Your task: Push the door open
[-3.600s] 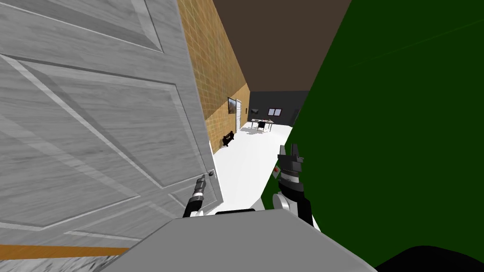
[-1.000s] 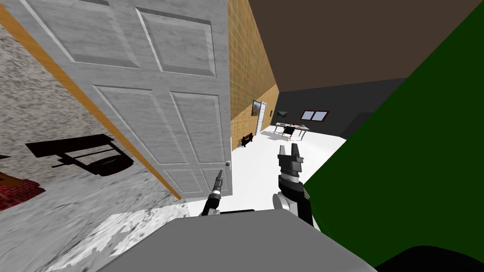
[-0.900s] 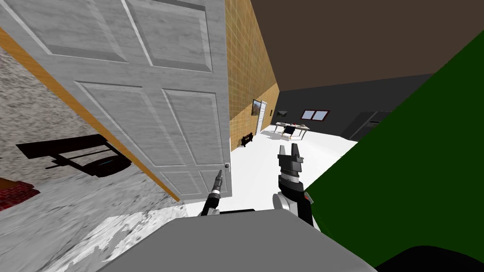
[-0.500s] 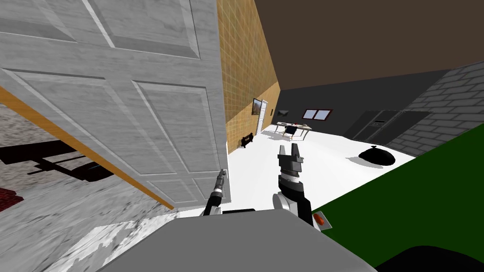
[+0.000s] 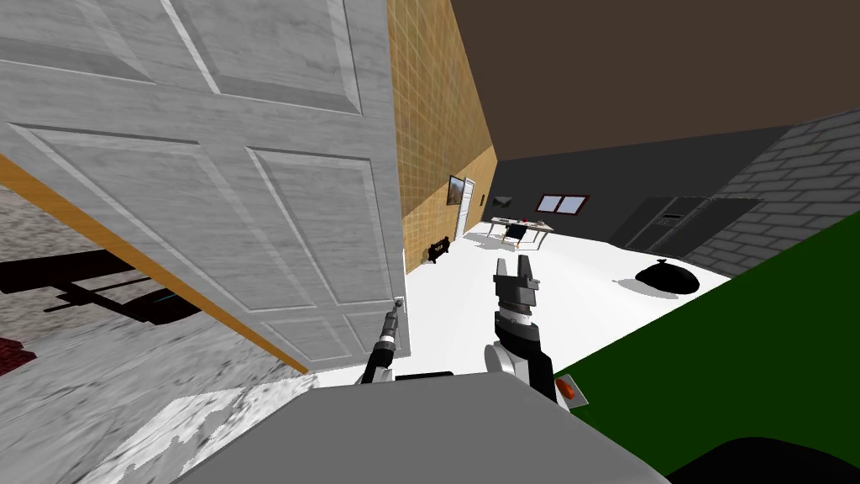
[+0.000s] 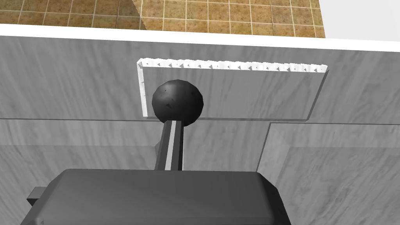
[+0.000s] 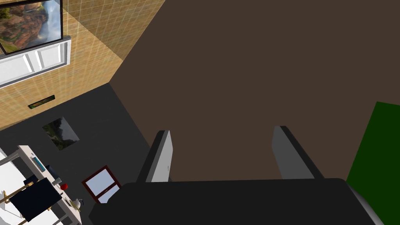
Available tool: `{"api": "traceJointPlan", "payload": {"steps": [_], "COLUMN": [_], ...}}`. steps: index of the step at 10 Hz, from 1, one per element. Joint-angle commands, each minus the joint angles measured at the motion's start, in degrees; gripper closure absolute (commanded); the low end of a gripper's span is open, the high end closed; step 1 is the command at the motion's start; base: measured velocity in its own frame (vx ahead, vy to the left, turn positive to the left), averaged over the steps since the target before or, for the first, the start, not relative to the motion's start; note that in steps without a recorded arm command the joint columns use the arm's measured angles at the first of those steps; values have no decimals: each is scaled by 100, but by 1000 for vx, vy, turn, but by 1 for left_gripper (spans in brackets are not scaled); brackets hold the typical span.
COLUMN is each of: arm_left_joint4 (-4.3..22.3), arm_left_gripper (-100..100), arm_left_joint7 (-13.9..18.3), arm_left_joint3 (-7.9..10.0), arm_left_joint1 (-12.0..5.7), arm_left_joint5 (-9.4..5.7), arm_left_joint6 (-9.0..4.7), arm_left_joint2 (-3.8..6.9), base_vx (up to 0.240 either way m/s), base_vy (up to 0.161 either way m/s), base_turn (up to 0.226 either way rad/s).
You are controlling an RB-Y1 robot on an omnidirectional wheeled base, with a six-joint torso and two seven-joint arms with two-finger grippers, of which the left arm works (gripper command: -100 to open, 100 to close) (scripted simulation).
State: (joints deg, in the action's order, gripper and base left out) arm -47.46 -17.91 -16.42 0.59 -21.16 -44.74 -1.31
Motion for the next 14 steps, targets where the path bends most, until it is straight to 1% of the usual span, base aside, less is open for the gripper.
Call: {"api": "traceJointPlan", "payload": {"steps": [1,2,3,5,6,8,9,11,12,13,14], "arm_left_joint4": [-4,-4,-115,-220,-278,-398,-456,-561,-637,-574,-557], "arm_left_gripper": [100,100,-100,-100,-100,-100,-100,-100,-100,-100,-100], "arm_left_joint7": [0,0,-152,-294,-373,-536,-615,-757,-861,-792,-797], "arm_left_joint3": [0,0,-222,-429,-545,-783,-899,-1106,-1258,-1173,-1150], "arm_left_joint1": [-4,-4,145,284,362,521,598,737,839,781,744], "arm_left_joint5": [0,0,-147,-284,-360,-518,-594,-731,-832,-769,-770], "arm_left_joint6": [-3,-3,-77,-146,-184,-263,-302,-371,-421,-397,-387], "arm_left_joint2": [0,0,165,242,261,250,220,122,4,59,211], "base_vx": [-6,0,-35,-53,-49,-51,-55,-51,-58,-26,90], "base_vy": [1,0,7,10,13,9,-4,0,-16,-12,-33], "base_turn": [-2,0,145,110,90,107,103,100,123,22,-20]}}
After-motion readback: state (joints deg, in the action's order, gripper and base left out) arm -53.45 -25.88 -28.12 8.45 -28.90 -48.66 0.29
